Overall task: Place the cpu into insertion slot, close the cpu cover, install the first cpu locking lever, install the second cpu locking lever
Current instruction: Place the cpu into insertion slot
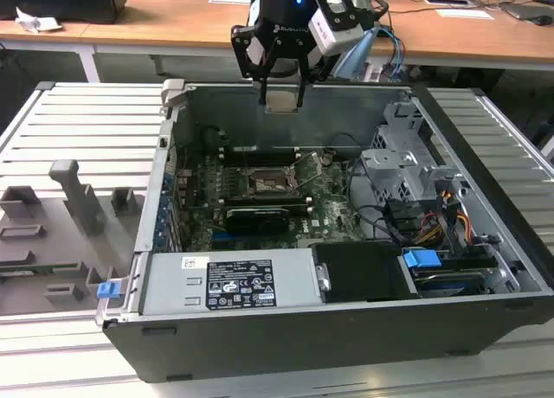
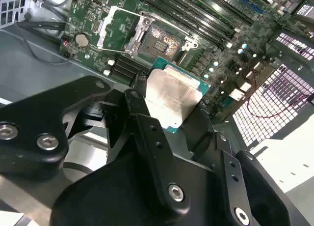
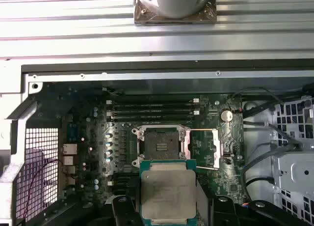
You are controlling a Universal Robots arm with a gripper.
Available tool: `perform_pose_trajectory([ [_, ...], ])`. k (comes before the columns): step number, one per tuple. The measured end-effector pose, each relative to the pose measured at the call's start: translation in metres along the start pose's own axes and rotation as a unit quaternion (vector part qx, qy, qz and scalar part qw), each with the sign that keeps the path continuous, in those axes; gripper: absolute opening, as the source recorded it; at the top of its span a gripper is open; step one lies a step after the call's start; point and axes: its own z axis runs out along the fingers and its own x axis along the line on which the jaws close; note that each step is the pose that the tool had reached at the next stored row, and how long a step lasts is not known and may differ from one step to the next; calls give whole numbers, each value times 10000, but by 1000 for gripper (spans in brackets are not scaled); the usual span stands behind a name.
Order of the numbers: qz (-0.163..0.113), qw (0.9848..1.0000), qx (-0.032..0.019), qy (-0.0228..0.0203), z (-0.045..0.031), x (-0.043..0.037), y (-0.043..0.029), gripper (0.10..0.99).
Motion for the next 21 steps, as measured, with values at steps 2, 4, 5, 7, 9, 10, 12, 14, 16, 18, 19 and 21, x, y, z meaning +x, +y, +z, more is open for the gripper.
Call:
perform_pose_trajectory([
  [2,0,10000,0,0,0,0,0,541],
  [4,8,10000,0,-1,0,0,0,541],
  [5,19,10000,0,-2,0,0,0,541],
  [7,35,10000,0,-3,0,0,0,541],
  [9,54,10000,-1,-5,0,0,0,541],
  [10,63,10000,-1,-5,0,0,0,541],
  [12,96,10000,-1,-8,0,0,0,541],
  [14,117,9999,-2,-10,0,0,0,541],
  [16,142,9999,-2,-12,0,0,0,541],
  [18,182,9998,-4,-16,0,0,0,541],
  [19,195,9998,-4,-17,0,0,0,541],
  [21,216,9998,-4,-19,0,0,0,541],
])
